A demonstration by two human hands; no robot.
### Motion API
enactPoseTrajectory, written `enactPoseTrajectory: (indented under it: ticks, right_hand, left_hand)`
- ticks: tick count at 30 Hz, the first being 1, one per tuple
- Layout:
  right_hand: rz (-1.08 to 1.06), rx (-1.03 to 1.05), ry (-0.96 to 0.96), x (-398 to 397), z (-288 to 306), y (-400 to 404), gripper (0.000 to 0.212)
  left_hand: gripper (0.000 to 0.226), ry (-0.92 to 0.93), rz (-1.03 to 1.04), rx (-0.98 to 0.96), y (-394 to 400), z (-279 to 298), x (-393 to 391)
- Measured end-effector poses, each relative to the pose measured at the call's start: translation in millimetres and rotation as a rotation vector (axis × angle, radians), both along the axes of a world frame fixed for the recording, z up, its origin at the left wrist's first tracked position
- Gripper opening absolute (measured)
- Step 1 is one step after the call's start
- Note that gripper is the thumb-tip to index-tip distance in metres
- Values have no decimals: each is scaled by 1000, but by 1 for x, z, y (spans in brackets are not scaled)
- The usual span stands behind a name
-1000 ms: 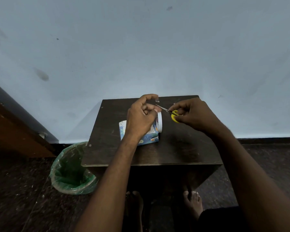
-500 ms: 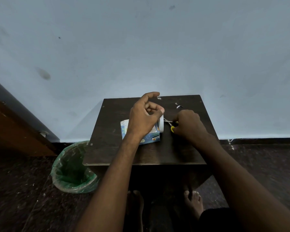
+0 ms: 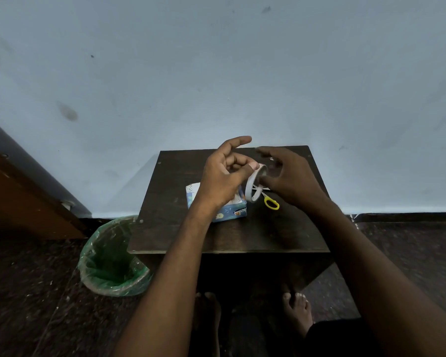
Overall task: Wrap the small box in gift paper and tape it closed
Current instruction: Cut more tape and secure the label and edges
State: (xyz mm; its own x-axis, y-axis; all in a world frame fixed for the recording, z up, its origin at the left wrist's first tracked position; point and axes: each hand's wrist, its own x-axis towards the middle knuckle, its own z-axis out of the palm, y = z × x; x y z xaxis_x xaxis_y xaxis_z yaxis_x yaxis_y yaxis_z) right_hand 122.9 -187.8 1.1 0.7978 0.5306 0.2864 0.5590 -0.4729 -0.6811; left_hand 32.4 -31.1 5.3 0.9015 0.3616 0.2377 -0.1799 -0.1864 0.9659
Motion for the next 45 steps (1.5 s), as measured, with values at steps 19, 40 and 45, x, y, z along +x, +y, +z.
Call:
enactPoseTrajectory:
  ticks: [19, 40, 45]
  right_hand:
    - [-66, 82, -223, -7, -4, 6, 13]
    - [-206, 98, -16, -4, -11, 9, 25]
    - [-116, -83, -81, -10, -11, 16, 13]
  left_hand:
    - [52, 211, 168, -277, -3, 6, -2]
    - [40, 198, 255, 3, 21, 4, -11]
    - [31, 227, 176, 194, 32, 2, -21]
